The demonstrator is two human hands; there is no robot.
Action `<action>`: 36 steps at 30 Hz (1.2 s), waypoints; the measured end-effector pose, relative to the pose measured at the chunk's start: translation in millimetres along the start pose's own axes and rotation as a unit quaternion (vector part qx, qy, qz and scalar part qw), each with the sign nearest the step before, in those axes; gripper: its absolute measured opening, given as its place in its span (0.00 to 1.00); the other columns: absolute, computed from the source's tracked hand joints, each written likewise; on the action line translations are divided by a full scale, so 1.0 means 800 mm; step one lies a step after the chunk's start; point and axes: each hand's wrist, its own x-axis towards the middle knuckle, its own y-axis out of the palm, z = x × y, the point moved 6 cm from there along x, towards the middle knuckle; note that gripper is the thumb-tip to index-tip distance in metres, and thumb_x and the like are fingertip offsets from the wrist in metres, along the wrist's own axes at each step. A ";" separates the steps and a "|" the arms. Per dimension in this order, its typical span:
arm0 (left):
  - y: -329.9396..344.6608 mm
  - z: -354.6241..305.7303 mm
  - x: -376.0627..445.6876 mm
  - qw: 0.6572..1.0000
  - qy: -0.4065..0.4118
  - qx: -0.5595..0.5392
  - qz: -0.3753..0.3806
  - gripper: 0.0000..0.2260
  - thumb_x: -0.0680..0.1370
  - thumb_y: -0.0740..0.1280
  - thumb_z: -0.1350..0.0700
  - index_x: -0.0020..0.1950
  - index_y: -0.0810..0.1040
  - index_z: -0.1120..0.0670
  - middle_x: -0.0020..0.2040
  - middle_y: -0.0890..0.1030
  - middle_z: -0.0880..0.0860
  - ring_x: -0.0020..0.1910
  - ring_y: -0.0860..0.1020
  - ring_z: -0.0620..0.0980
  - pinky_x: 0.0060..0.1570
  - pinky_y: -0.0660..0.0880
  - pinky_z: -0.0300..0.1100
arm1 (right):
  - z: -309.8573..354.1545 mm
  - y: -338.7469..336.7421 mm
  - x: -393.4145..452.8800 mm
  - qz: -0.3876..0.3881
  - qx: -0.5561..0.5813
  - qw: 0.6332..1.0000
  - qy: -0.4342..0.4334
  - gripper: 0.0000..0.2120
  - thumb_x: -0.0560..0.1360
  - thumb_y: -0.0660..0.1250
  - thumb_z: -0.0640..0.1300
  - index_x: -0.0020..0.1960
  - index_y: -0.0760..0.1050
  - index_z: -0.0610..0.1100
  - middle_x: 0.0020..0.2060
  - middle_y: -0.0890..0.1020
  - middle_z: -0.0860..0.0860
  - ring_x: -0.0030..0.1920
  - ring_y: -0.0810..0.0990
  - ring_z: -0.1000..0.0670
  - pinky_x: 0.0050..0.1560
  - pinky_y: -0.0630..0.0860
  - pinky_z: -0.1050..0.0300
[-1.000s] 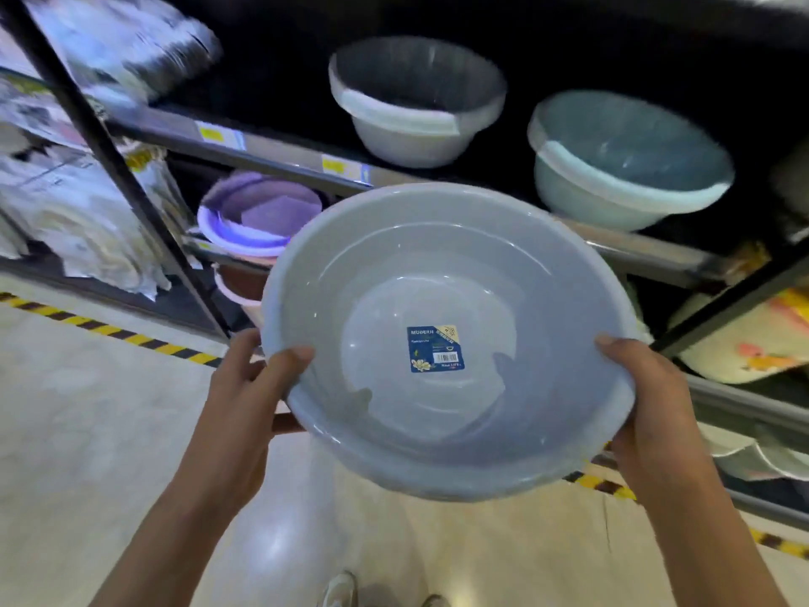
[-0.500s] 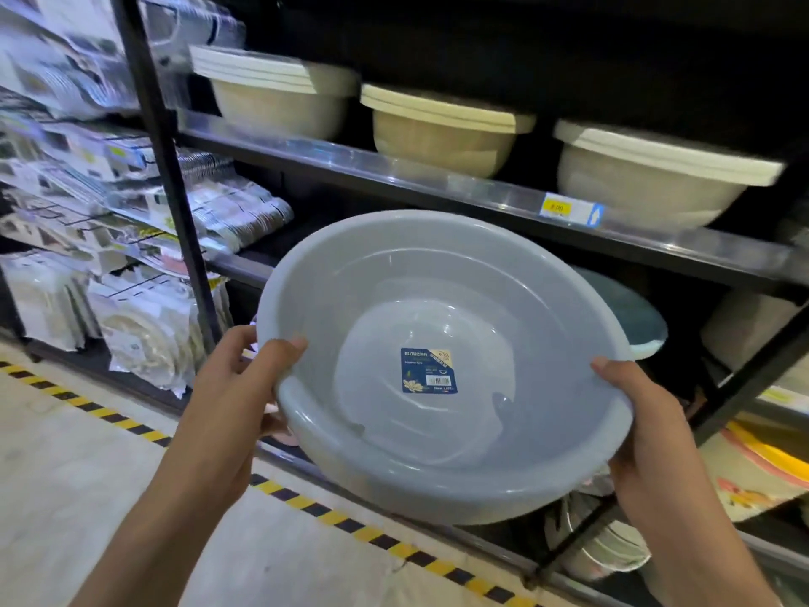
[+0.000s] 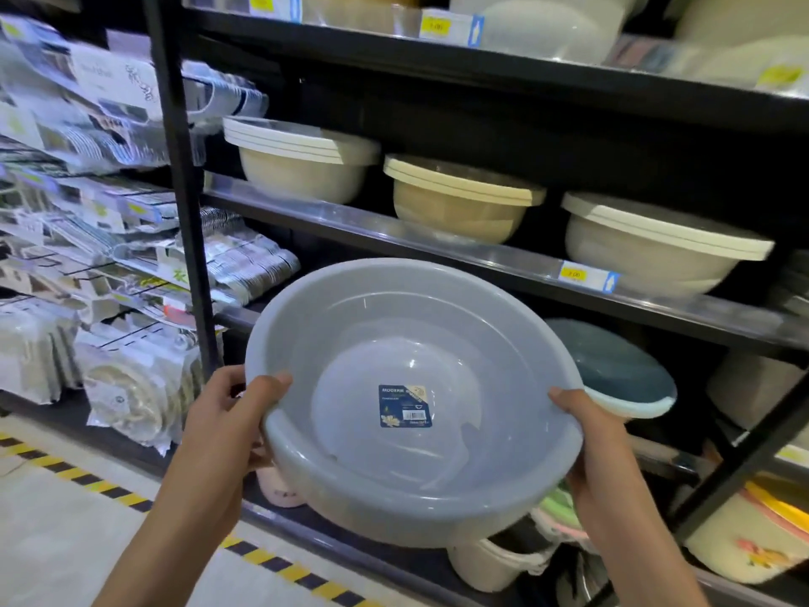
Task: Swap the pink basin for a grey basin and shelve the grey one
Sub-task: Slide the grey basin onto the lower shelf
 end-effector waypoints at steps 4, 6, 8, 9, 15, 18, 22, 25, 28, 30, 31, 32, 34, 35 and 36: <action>-0.036 0.003 0.028 1.000 -0.002 0.006 -0.014 0.17 0.67 0.72 0.45 0.51 0.80 0.51 0.36 0.82 0.52 0.30 0.80 0.49 0.25 0.76 0.41 | -0.020 0.044 0.015 0.008 -0.005 1.000 0.019 0.12 0.72 0.71 0.46 0.54 0.82 0.43 0.50 0.87 0.41 0.48 0.85 0.40 0.53 0.77 0.40; -0.051 0.007 0.040 1.000 -0.006 0.008 -0.025 0.17 0.67 0.72 0.45 0.52 0.80 0.51 0.35 0.82 0.51 0.27 0.79 0.47 0.25 0.75 0.39 | -0.032 0.065 0.028 0.018 -0.007 0.999 0.028 0.14 0.72 0.72 0.48 0.55 0.83 0.43 0.51 0.87 0.41 0.53 0.84 0.37 0.61 0.75 0.36; -0.067 0.012 0.055 0.999 -0.008 0.010 -0.039 0.18 0.67 0.71 0.44 0.53 0.79 0.51 0.36 0.82 0.51 0.26 0.78 0.46 0.24 0.75 0.39 | -0.047 0.089 0.047 0.027 -0.010 0.999 0.044 0.17 0.70 0.72 0.50 0.56 0.83 0.43 0.52 0.86 0.41 0.56 0.83 0.35 0.62 0.75 0.34; -0.075 0.015 0.064 0.999 -0.010 0.014 -0.046 0.18 0.67 0.71 0.44 0.53 0.79 0.51 0.37 0.82 0.52 0.27 0.79 0.47 0.24 0.75 0.40 | -0.056 0.100 0.057 0.031 -0.013 0.998 0.053 0.20 0.69 0.73 0.51 0.57 0.82 0.43 0.53 0.86 0.39 0.57 0.82 0.33 0.60 0.76 0.36; -0.125 0.037 0.131 0.994 -0.018 0.040 -0.103 0.22 0.66 0.71 0.42 0.56 0.79 0.49 0.46 0.84 0.55 0.38 0.85 0.54 0.29 0.78 0.43 | -0.103 0.181 0.134 0.074 -0.046 0.993 0.074 0.20 0.64 0.74 0.54 0.52 0.84 0.44 0.48 0.87 0.42 0.42 0.87 0.44 0.38 0.81 0.51; -0.145 0.050 0.178 0.990 -0.019 0.052 -0.127 0.19 0.68 0.71 0.43 0.54 0.79 0.50 0.41 0.84 0.52 0.37 0.84 0.53 0.29 0.77 0.41 | -0.131 0.228 0.178 0.105 -0.024 0.990 0.089 0.15 0.69 0.73 0.51 0.52 0.84 0.45 0.48 0.88 0.44 0.42 0.87 0.47 0.35 0.81 0.53; -0.161 0.059 0.253 0.988 -0.023 0.070 -0.135 0.18 0.71 0.71 0.45 0.56 0.78 0.53 0.34 0.82 0.48 0.32 0.82 0.48 0.26 0.75 0.39 | -0.162 0.286 0.237 0.133 0.014 0.986 0.104 0.11 0.73 0.71 0.49 0.54 0.83 0.47 0.47 0.88 0.47 0.43 0.88 0.49 0.33 0.82 0.57; -0.170 0.058 0.310 0.988 -0.023 0.081 -0.130 0.19 0.71 0.70 0.44 0.57 0.78 0.52 0.38 0.84 0.50 0.36 0.84 0.52 0.30 0.78 0.41 | -0.180 0.325 0.275 0.141 0.030 0.983 0.111 0.15 0.74 0.71 0.48 0.59 0.81 0.46 0.50 0.88 0.47 0.48 0.87 0.48 0.39 0.83 0.56; -0.178 0.064 0.367 0.989 -0.027 0.081 -0.117 0.20 0.70 0.71 0.44 0.59 0.78 0.51 0.42 0.85 0.54 0.39 0.85 0.54 0.34 0.80 0.45 | -0.196 0.356 0.314 0.129 0.020 0.986 0.101 0.16 0.75 0.69 0.46 0.61 0.80 0.44 0.53 0.87 0.46 0.54 0.85 0.42 0.57 0.79 0.42; -0.182 0.071 0.405 0.991 -0.037 0.072 -0.102 0.23 0.69 0.72 0.43 0.62 0.77 0.48 0.47 0.85 0.56 0.43 0.86 0.57 0.37 0.82 0.51 | -0.206 0.374 0.335 0.121 0.003 0.988 0.091 0.14 0.76 0.68 0.45 0.60 0.80 0.44 0.54 0.87 0.47 0.56 0.84 0.42 0.62 0.74 0.39; -0.185 0.075 0.425 0.993 -0.039 0.064 -0.093 0.24 0.68 0.72 0.42 0.63 0.77 0.48 0.49 0.84 0.57 0.45 0.86 0.59 0.39 0.82 0.53 | -0.211 0.381 0.345 0.117 -0.002 0.990 0.085 0.13 0.77 0.67 0.45 0.59 0.81 0.45 0.54 0.87 0.47 0.56 0.84 0.42 0.63 0.73 0.38; -0.188 0.079 0.445 0.994 -0.040 0.058 -0.083 0.25 0.67 0.73 0.42 0.63 0.76 0.48 0.50 0.84 0.58 0.45 0.86 0.59 0.39 0.82 0.54 | -0.216 0.388 0.353 0.111 -0.007 0.991 0.079 0.12 0.77 0.67 0.45 0.59 0.81 0.45 0.54 0.87 0.47 0.57 0.83 0.41 0.65 0.71 0.37; -0.194 0.091 0.484 0.996 -0.042 0.054 -0.052 0.26 0.67 0.73 0.43 0.63 0.76 0.47 0.51 0.85 0.57 0.46 0.86 0.58 0.40 0.82 0.53 | -0.228 0.401 0.366 0.102 -0.013 0.992 0.071 0.13 0.78 0.66 0.44 0.61 0.80 0.45 0.56 0.86 0.46 0.59 0.82 0.41 0.66 0.70 0.36; -0.197 0.098 0.503 0.997 -0.043 0.053 -0.032 0.26 0.67 0.74 0.43 0.63 0.76 0.46 0.52 0.85 0.57 0.47 0.86 0.58 0.41 0.83 0.55 | -0.234 0.406 0.371 0.097 -0.015 0.993 0.067 0.14 0.78 0.65 0.44 0.63 0.79 0.45 0.57 0.85 0.46 0.60 0.82 0.41 0.66 0.71 0.36; -0.200 0.104 0.522 0.998 -0.044 0.053 -0.011 0.26 0.67 0.74 0.44 0.63 0.75 0.45 0.54 0.84 0.57 0.49 0.85 0.58 0.44 0.83 0.56 | -0.239 0.411 0.376 0.090 -0.017 0.994 0.063 0.15 0.78 0.65 0.43 0.64 0.79 0.45 0.58 0.85 0.45 0.60 0.82 0.40 0.66 0.71 0.37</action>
